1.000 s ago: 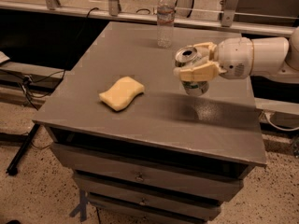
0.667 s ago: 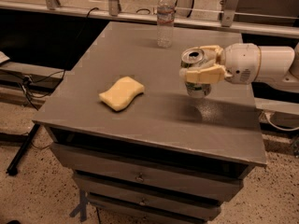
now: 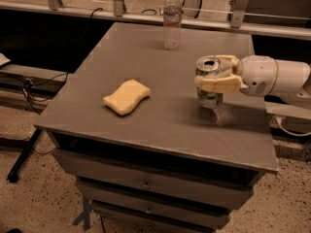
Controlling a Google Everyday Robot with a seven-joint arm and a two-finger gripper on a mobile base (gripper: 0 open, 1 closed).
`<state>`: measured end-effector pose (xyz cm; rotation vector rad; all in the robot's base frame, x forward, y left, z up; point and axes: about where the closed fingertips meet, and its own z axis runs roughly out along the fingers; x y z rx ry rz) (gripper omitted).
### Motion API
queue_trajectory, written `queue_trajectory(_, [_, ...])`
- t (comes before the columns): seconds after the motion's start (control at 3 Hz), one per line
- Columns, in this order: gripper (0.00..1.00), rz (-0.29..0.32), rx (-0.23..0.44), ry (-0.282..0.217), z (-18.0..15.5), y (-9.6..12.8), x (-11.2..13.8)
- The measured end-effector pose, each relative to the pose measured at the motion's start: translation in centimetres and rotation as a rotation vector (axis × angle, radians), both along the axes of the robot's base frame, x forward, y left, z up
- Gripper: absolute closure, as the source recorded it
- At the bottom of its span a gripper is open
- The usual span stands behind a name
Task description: Place 7up can upright
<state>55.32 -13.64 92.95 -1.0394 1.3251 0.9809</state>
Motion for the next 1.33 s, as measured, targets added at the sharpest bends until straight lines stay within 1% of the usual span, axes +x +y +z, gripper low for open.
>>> queue_trajectory(0.33, [0.59,-0.001,0.023,0.018,-1.6,-1.0,0.1])
queue_trajectory(1.0, [0.13,-0.023,0.026,0.032,-3.1,-3.1,-0.1])
queue_trajectory(1.33, [0.00,-0.041,0.010,0.034,-3.1,-4.1,-0.3])
